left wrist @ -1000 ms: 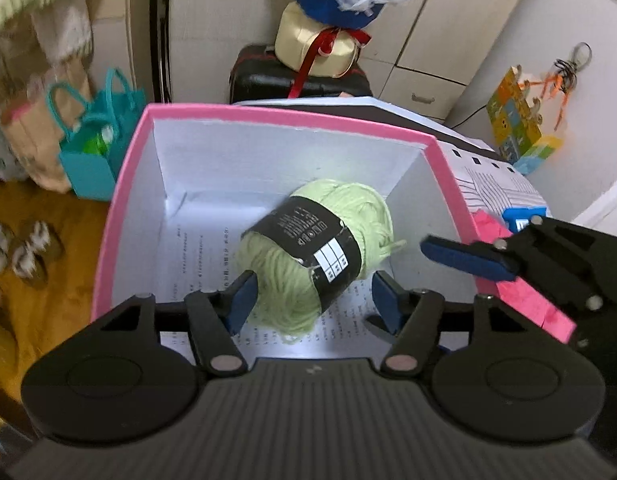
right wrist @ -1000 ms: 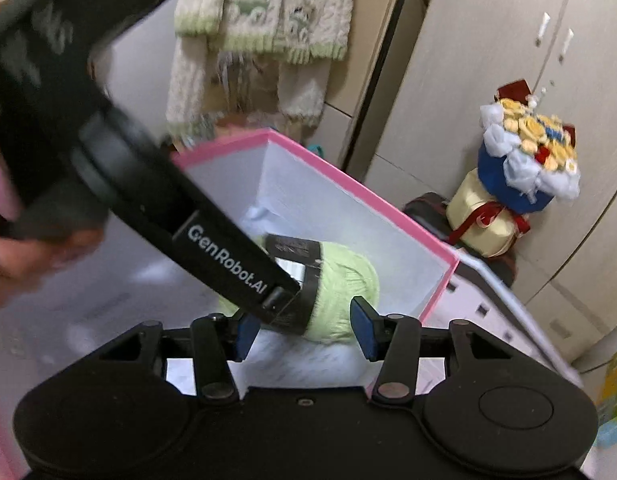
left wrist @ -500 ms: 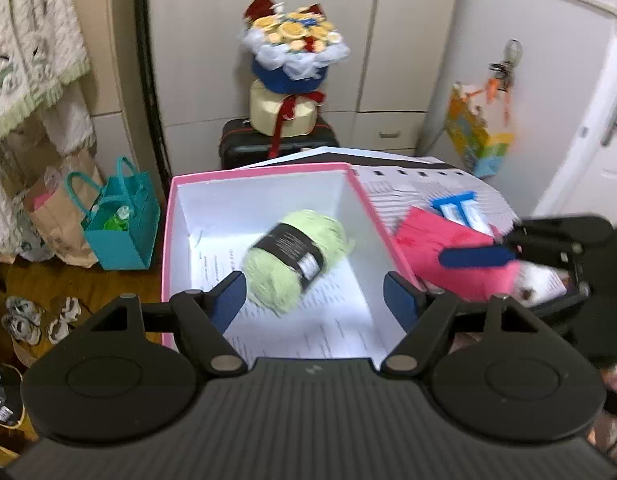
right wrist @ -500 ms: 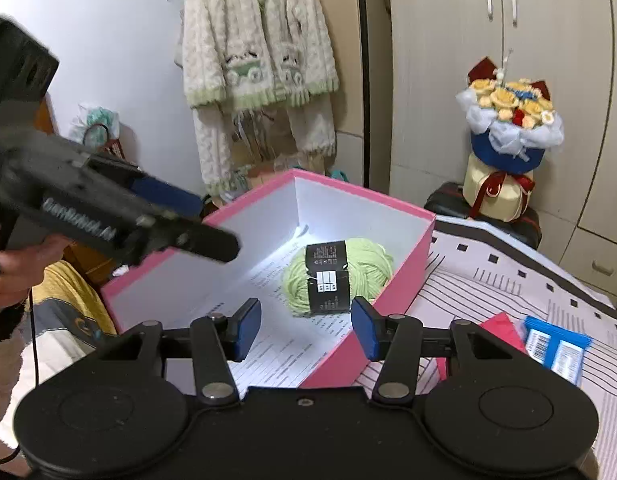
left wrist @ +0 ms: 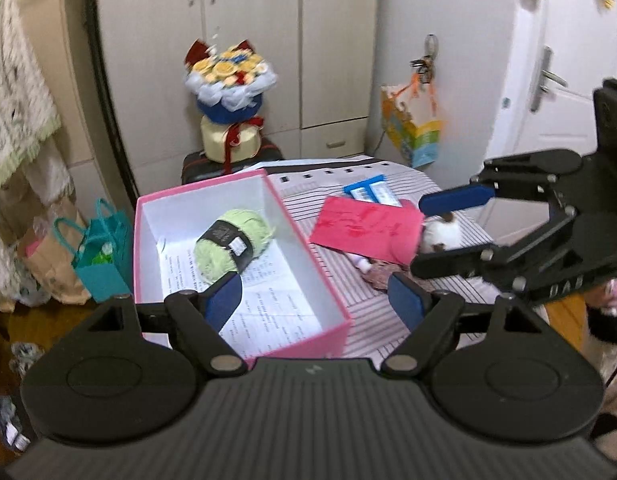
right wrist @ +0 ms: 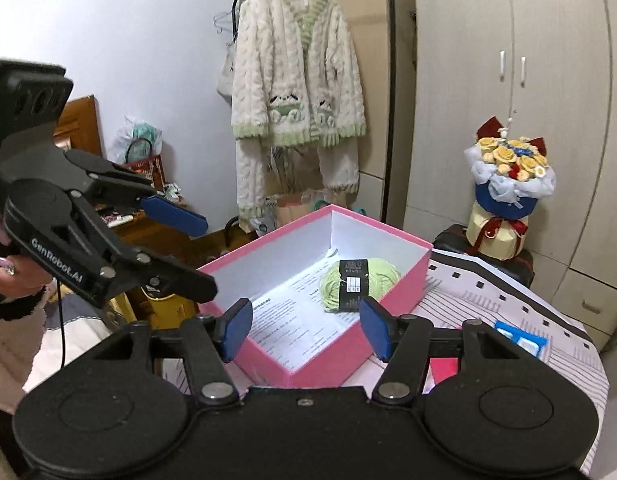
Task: Organize soft objects
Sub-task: 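Move the right gripper back to the red envelope on the table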
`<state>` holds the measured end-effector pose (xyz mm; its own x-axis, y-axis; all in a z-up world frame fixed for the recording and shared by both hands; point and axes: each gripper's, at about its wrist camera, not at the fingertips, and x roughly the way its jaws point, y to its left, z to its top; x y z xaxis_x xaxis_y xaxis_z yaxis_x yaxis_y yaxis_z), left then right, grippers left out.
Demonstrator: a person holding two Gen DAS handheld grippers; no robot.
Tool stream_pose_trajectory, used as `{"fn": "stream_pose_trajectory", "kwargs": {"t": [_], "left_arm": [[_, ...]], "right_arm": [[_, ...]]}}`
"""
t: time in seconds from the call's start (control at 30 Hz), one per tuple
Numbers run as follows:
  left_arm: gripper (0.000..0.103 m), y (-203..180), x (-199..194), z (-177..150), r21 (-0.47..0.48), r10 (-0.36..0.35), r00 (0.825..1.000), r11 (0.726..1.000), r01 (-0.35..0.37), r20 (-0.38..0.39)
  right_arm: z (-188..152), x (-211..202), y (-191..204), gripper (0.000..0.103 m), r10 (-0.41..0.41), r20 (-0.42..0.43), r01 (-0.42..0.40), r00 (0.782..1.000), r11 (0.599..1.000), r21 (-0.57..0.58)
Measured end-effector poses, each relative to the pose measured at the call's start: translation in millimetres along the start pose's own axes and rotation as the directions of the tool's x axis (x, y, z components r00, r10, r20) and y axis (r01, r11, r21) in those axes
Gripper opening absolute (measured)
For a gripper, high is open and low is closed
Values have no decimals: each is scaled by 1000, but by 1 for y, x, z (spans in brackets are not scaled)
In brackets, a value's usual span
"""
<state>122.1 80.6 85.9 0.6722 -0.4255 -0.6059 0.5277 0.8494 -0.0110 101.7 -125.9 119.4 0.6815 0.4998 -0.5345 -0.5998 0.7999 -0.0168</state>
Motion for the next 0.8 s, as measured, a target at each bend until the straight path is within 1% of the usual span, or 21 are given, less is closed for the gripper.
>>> {"fn": "stream_pose_trajectory", "kwargs": {"t": [0.1,0.2,0.3,0.43,0.63,0.7,0.8], "left_arm": [[80,-20,-9,-8,44,-15,1000,999,15,5],[80,-37,-8,-14,76,-39,999,996,39,-5],[80,-55,-3,-22,106,-75,997,991,77,-24],[80,-76,12,-29,138,-131,990,981,138,-60],[80,-98,38,-33,142,-202,975,966,214,-95],[80,-104,46,-34,142,-216,972,963,228,-92],[80,-112,61,-36,126,-216,974,967,222,-65]], "right_arm": [[-14,-22,2,65,-19,13,19,1000,1000,12],[-30,-42,-2,65,-56,30,56,998,998,33],[-46,-58,-9,69,-90,42,87,995,994,70],[-66,-73,-21,70,-127,46,121,991,986,118],[-91,-77,-39,70,-145,26,139,989,975,171],[-97,-74,-46,70,-156,13,151,988,972,178],[-101,-67,-59,70,-156,-2,154,988,970,187]]}}
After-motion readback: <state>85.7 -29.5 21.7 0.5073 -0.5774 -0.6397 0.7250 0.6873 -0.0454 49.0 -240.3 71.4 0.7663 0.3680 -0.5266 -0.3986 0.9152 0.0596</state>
